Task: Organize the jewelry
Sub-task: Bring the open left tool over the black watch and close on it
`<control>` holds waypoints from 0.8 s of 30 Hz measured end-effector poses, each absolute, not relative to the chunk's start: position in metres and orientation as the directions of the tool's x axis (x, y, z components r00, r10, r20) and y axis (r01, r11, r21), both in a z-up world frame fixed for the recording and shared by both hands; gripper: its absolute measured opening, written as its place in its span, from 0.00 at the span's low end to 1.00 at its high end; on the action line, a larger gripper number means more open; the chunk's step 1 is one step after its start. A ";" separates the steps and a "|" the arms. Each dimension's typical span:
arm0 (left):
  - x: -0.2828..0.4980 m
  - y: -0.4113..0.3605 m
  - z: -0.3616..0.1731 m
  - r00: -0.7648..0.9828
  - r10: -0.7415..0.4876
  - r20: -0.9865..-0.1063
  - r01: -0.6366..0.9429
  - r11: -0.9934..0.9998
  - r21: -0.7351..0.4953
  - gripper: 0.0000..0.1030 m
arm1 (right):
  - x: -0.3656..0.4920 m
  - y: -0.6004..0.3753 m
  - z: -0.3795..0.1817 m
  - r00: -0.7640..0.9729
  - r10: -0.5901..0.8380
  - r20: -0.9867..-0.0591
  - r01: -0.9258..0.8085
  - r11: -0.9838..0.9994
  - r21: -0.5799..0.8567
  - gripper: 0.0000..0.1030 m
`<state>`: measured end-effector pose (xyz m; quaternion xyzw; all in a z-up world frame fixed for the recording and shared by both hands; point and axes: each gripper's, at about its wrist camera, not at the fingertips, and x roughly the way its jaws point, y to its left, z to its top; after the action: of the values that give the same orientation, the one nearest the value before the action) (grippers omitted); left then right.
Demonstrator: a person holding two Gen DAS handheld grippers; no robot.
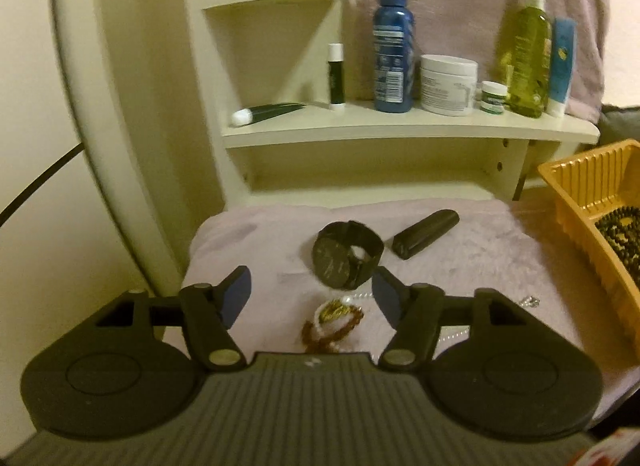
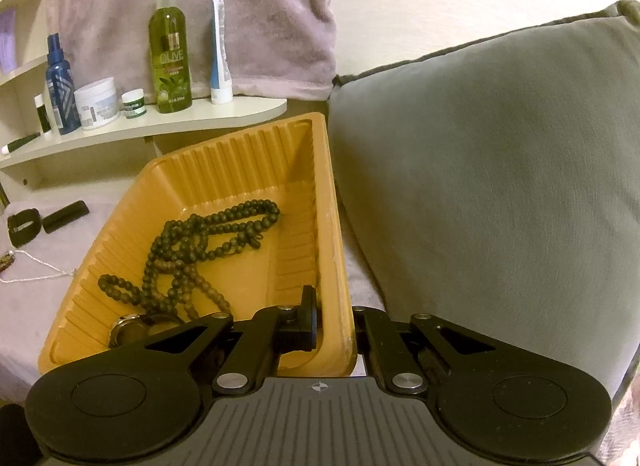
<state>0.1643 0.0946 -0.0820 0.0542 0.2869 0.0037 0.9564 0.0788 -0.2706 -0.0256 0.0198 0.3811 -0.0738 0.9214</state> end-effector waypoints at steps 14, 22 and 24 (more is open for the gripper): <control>0.223 0.101 -0.100 0.773 -0.148 -0.617 0.362 0.902 0.237 0.70 | 0.085 -0.268 -0.028 0.679 -0.146 -0.719 0.154 0.987 -0.055 0.05; 0.235 0.105 -0.107 0.719 -0.247 -0.649 0.501 0.832 0.238 0.68 | 0.088 -0.268 -0.027 0.673 -0.155 -0.723 0.150 0.986 -0.072 0.06; 0.238 0.105 -0.108 0.707 -0.265 -0.656 0.527 0.816 0.238 0.68 | 0.088 -0.268 -0.026 0.674 -0.156 -0.723 0.150 0.986 -0.072 0.06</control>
<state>0.2384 0.1051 -0.1085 0.2088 0.3133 -0.2198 0.9000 0.0883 -0.2677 -0.0262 -0.0033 0.3952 -0.0836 0.9148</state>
